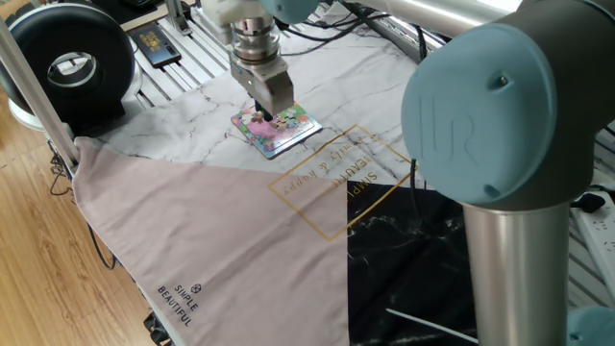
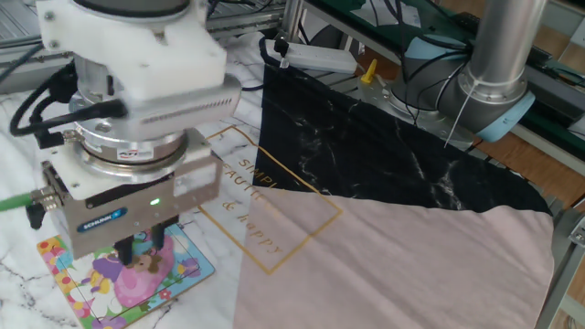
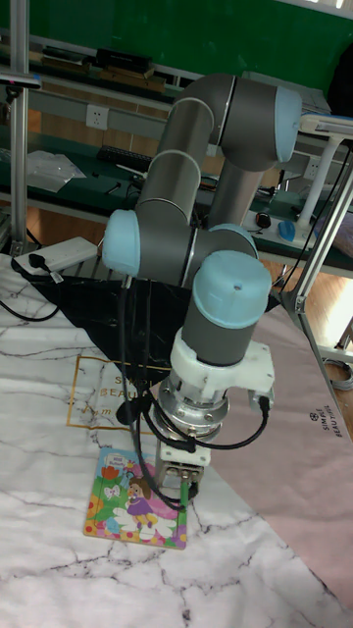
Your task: Assemble one piece of a puzzle
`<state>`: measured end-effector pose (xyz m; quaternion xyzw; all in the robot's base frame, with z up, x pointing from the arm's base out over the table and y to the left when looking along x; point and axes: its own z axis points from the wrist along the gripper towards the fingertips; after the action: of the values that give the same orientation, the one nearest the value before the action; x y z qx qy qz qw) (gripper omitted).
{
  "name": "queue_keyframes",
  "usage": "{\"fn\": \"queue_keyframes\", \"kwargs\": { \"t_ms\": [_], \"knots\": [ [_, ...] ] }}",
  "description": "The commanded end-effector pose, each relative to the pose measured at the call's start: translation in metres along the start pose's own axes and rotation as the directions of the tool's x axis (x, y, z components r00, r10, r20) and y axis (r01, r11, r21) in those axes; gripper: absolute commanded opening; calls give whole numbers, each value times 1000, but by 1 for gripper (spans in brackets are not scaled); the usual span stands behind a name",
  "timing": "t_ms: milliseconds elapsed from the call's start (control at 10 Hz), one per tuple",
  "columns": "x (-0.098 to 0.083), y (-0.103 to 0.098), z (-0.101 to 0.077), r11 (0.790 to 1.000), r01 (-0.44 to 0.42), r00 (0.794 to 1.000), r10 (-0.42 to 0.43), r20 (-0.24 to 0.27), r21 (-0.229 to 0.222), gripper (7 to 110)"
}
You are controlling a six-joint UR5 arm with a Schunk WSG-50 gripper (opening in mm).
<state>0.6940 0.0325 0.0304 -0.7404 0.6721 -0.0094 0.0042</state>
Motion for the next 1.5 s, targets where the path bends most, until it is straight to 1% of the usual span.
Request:
{"fn": "queue_keyframes", "kwargs": {
  "t_ms": [0, 100, 200, 300, 400, 600, 900, 1000, 1200, 1300, 1400],
  "knots": [
    [11, -7, 2, 960, 270, 963, -269, -21, 69, 22],
    [15, -3, 7, 949, 304, 953, -302, -32, 80, 22],
    [15, 3, 15, 941, 326, 945, -326, -17, 94, 22],
    [11, 4, 18, 933, 340, 940, -342, 4, 118, 22],
    [9, 8, 19, 927, 355, 933, -359, 14, 122, 22],
    [14, 15, 15, 918, 377, 924, -382, 23, 120, 22],
    [18, 16, 13, 908, 400, 914, -406, 22, 122, 22],
    [21, 13, 13, 904, 409, 910, -414, 14, 129, 22],
    [22, 17, 14, 900, 418, 905, -424, 24, 120, 22],
    [20, 18, 12, 906, 405, 910, -412, 39, 122, 22],
    [24, 16, 14, 902, 414, 907, -420, 19, 124, 22]
  ]
}}
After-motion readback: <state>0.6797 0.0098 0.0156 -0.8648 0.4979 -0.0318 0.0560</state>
